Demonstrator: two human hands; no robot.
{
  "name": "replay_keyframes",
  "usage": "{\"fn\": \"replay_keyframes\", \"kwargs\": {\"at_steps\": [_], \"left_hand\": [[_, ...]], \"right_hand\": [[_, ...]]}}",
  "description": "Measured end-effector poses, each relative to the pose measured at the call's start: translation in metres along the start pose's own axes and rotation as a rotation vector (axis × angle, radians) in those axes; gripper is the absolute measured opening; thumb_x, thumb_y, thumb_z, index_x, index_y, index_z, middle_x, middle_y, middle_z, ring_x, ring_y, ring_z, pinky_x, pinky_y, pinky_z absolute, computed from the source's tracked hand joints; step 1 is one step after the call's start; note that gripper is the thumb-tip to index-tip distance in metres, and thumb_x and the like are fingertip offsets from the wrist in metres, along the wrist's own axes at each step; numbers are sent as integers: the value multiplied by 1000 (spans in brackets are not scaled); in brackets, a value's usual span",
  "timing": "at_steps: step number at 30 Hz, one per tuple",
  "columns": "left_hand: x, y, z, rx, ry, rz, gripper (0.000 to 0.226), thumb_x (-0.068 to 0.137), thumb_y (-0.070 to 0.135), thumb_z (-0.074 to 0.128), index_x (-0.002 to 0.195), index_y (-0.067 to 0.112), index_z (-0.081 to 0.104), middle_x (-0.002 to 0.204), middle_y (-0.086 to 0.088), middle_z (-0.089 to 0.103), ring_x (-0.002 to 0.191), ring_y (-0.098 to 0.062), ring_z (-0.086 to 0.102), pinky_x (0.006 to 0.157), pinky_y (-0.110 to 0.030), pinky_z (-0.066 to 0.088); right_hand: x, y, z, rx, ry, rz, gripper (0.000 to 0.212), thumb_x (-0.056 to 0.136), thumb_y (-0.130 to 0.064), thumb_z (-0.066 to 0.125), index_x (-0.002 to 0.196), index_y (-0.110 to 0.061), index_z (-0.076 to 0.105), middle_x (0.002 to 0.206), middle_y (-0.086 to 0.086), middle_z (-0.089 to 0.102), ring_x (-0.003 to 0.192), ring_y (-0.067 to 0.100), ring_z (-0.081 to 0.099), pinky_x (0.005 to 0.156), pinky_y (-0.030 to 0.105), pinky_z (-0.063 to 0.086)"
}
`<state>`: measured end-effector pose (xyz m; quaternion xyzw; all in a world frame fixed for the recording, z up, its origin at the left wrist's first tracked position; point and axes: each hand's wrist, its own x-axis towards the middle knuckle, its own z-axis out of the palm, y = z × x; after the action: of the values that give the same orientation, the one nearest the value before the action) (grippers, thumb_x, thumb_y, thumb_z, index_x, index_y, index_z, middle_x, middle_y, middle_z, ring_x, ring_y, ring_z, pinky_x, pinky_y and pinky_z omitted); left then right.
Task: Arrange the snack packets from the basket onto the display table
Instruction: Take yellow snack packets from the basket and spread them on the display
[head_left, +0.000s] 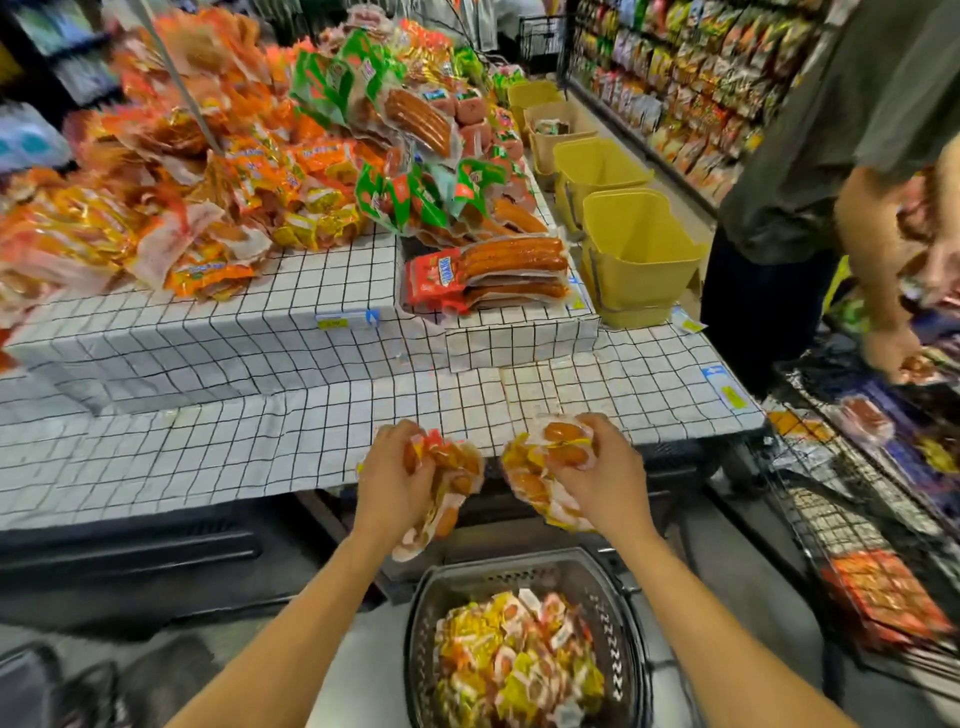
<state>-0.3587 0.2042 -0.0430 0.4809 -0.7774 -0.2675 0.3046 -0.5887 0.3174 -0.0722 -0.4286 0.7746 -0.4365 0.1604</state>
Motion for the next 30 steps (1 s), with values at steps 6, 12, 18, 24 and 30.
{"fn": "replay_keyframes", "kwargs": {"at_steps": [6,12,18,24,30], "left_hand": [[-54,-44,24,33,-186,-71,8,87,16,57,94,18,57,90,-3,56,78,-19,52,64,-31,30],[-112,-92,65,97,-385,-238,13,84,12,63,96,10,58,94,-9,55,91,-34,56,71,-34,36],[-158,-150,119,51,-516,-353,18,88,16,60,106,18,60,104,-8,62,95,-30,61,72,-27,38],[-177,-205,191,95,-568,-466,30,87,32,57,113,17,61,114,-11,63,103,-33,60,82,-34,48],[-187,-273,283,110,-543,-439,37,85,30,54,113,8,65,125,-18,61,126,-33,47,101,-35,42]], "right_hand": [[-55,26,18,-100,-37,136,49,70,-42,81,112,-34,57,105,-4,64,98,19,63,79,42,54],[-116,68,47,-187,-123,301,38,71,-33,82,101,-28,60,97,-4,66,92,20,62,69,35,48],[-151,133,87,-207,-162,495,36,72,-35,81,100,-29,59,97,-3,67,92,23,63,75,41,53],[-159,221,134,-207,-240,589,36,73,-45,78,99,-32,56,99,0,65,90,24,63,76,45,54],[-148,331,196,-287,-288,573,38,72,-40,77,101,-23,58,96,4,66,88,28,63,72,42,52]]}}
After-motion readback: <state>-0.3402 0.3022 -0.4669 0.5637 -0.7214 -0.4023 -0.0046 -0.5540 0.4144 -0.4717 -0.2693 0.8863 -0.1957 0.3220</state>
